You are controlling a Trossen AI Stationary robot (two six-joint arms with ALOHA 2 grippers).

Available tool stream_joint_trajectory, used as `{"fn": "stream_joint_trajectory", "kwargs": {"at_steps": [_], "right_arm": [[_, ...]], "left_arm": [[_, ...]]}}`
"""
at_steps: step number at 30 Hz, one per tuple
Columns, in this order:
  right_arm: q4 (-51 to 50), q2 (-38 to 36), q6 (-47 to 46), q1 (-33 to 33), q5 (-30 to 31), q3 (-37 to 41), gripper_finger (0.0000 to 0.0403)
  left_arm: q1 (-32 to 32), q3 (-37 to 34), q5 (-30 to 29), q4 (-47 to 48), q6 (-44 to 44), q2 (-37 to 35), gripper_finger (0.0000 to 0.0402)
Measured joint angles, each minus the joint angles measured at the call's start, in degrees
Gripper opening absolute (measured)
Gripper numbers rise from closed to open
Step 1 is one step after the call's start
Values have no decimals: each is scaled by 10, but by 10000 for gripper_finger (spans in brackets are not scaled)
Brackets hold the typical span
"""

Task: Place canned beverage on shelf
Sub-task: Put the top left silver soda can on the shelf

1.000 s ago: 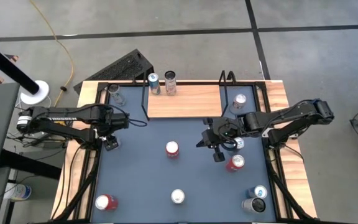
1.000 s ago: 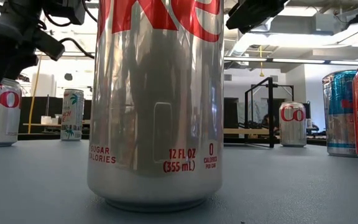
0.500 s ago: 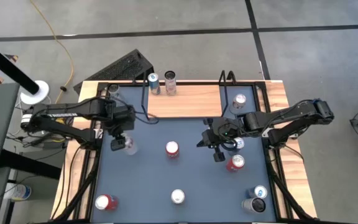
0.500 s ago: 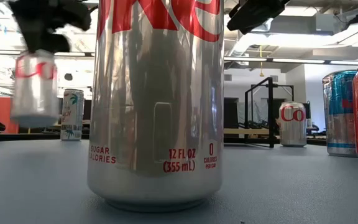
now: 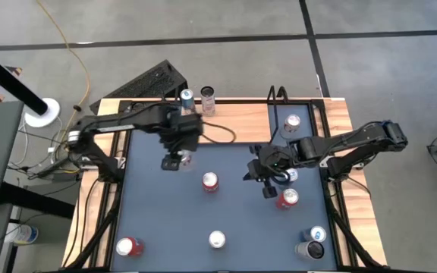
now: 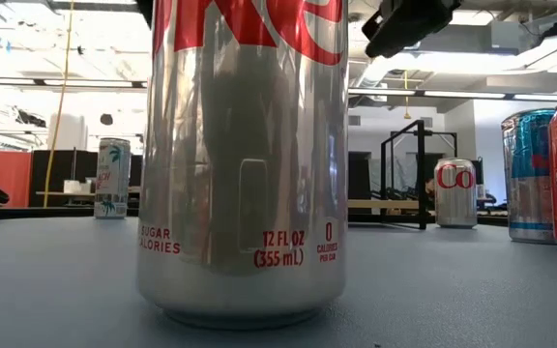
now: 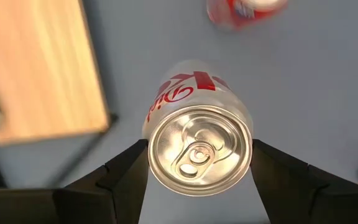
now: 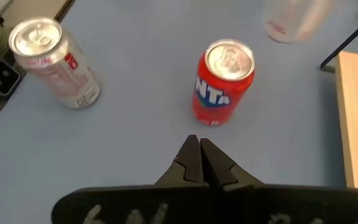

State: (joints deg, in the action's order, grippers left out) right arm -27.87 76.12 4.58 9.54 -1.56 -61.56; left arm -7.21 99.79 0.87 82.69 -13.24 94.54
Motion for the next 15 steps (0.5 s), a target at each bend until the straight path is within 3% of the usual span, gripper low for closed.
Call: {"fn": "stream_joint_trajectory", "kwargs": {"at_steps": [7, 15], "right_arm": [[-41, 0, 19, 2, 0, 0, 0], [-44, -17, 53, -28, 1, 28, 0]], "left_arm": [[-44, 123, -13, 25, -80, 107, 235], [-141, 176, -12, -1, -106, 160, 235]]}}
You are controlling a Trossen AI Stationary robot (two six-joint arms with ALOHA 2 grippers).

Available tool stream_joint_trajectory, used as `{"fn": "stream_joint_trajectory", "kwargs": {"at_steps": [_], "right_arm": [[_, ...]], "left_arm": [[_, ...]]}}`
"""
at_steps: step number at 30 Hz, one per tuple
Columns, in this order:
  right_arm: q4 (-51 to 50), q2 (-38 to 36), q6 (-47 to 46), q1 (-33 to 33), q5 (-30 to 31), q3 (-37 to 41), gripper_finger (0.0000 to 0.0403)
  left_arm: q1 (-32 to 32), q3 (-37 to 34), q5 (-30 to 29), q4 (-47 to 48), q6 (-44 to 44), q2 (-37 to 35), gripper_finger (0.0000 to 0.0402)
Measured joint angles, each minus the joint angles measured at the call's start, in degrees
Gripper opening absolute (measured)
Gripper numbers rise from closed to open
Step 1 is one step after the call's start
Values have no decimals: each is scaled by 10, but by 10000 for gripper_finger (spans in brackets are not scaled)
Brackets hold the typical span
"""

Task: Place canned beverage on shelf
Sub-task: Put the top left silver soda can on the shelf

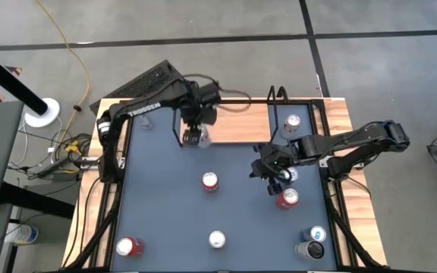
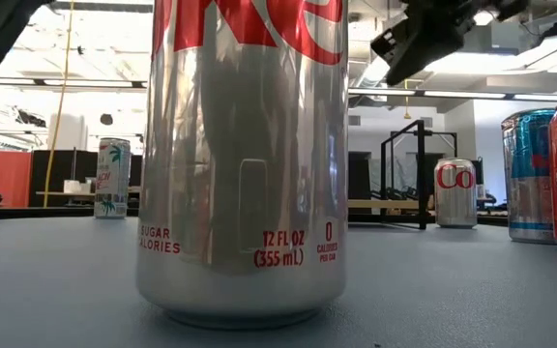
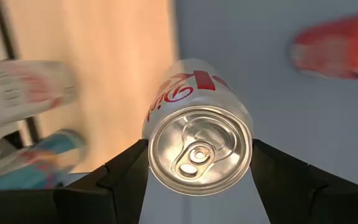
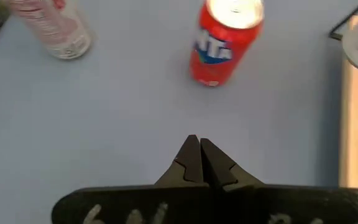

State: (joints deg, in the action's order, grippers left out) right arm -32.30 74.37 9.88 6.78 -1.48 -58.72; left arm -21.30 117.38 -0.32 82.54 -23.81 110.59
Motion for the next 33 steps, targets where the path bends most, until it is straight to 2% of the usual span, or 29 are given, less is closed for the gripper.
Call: {"fn": "stream_joint_trajectory", "kwargs": {"at_steps": [5, 13, 24, 33], "right_arm": [[54, -54, 12, -48, -27, 62, 0], [101, -122, 3, -113, -89, 128, 0], [127, -120, 2, -130, -92, 140, 0], [144, -113, -9, -137, -91, 140, 0]], "left_arm": [[-56, -2, 29, -32, -5, 26, 235], [-83, -3, 35, -23, -10, 52, 235], [-75, 2, 30, -37, -31, 57, 273], [-73, 2, 29, -39, -49, 57, 275]]}}
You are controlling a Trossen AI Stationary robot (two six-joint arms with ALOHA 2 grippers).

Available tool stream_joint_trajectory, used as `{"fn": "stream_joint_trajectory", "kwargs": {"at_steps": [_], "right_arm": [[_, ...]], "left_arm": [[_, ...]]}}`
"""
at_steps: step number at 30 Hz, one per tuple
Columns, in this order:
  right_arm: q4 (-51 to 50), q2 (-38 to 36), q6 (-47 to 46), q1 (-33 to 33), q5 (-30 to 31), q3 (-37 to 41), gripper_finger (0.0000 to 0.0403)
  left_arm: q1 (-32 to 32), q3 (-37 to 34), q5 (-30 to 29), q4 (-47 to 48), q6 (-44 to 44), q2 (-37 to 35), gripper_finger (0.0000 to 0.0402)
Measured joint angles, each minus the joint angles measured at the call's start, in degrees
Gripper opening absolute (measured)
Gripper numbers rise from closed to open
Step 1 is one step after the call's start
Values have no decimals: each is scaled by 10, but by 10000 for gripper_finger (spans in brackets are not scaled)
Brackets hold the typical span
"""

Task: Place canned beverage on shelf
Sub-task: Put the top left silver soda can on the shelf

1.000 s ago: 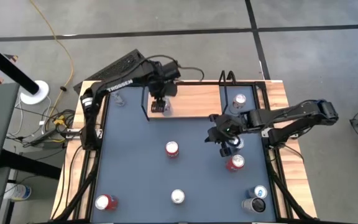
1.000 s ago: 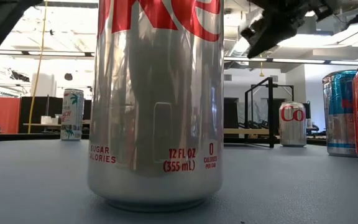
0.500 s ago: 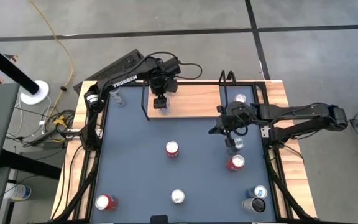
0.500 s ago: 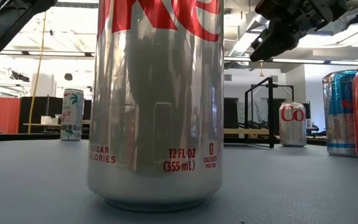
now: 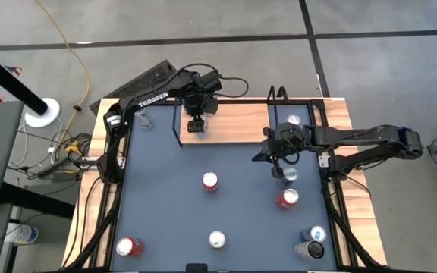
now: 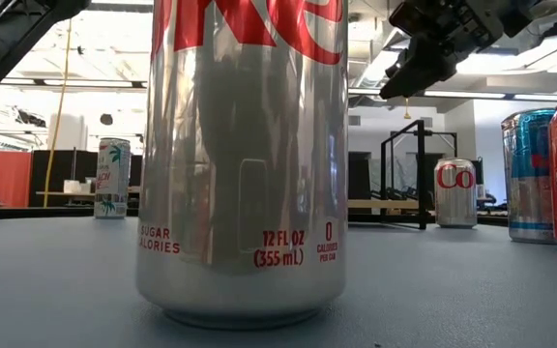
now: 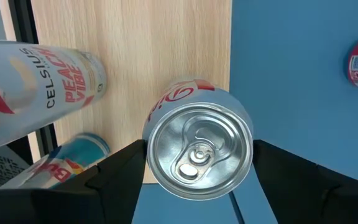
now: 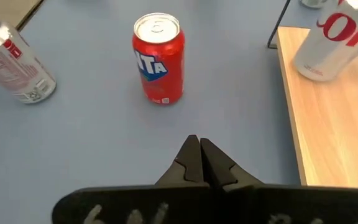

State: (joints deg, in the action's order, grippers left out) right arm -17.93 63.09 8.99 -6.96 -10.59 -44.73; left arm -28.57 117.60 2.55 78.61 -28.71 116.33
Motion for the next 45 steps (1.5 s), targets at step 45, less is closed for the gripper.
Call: {"fn": "stream_joint_trajectory", "kwargs": {"at_steps": [45], "right_arm": [[177, 89, -78, 5, 6, -47, 0]], "left_arm": [[80, -38, -153, 37, 150, -250, 318]]}}
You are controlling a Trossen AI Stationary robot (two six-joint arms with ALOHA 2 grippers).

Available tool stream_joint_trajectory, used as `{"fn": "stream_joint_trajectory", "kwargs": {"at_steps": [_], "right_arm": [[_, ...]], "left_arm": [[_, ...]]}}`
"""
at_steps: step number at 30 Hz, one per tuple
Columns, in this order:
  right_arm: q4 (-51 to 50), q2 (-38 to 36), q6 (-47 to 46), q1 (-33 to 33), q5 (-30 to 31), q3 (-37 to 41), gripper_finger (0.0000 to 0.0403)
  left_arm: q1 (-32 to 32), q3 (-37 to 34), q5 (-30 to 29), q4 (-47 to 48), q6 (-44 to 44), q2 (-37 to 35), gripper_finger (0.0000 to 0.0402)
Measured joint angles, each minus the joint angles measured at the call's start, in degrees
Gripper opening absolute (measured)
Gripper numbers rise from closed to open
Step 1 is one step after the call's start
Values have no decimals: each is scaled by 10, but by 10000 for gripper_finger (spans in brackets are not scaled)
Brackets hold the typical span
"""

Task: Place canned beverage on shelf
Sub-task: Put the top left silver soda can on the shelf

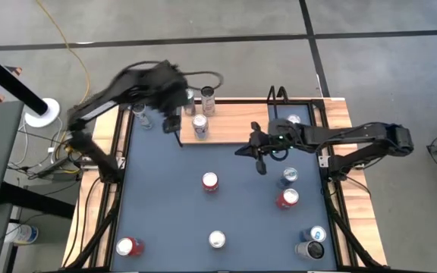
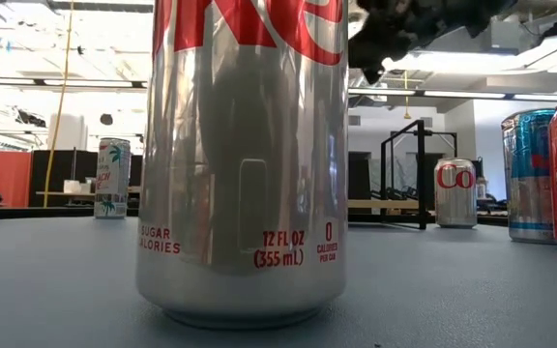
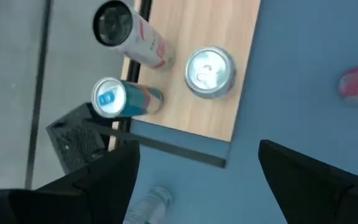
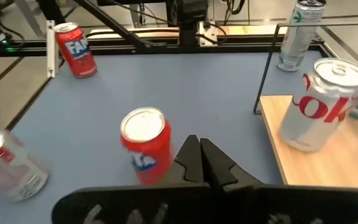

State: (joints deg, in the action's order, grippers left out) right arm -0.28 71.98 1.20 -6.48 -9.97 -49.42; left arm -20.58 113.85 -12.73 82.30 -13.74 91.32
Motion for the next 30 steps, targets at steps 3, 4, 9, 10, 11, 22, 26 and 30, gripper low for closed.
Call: {"fn": "stream_joint_trajectory", "kwargs": {"at_steps": [3, 4, 9, 10, 11, 22, 26, 30], "right_arm": [[-2, 38, 6, 2, 0, -31, 0], [0, 53, 7, 2, 0, -45, 0], [-27, 109, 8, -5, -4, -109, 0], [-33, 118, 8, -5, -4, -121, 0], [-35, 127, 12, -5, -4, -134, 0], [-53, 213, 6, -30, -3, -248, 0], [-62, 250, -11, -47, -3, -287, 10], [-78, 290, -12, -64, -3, -334, 54]], "left_arm": [[27, -132, 2, -87, 35, -117, 318], [38, -183, 3, -116, 46, -155, 318], [96, -435, 0, -277, 95, -352, 318], [107, -485, 0, -315, 100, -390, 318], [116, -531, 1, -356, 104, -428, 318], [131, -916, 88, -815, 91, -713, 318], [131, -958, 84, -821, 102, -779, 318], [131, -994, 84, -824, 100, -838, 318]]}}
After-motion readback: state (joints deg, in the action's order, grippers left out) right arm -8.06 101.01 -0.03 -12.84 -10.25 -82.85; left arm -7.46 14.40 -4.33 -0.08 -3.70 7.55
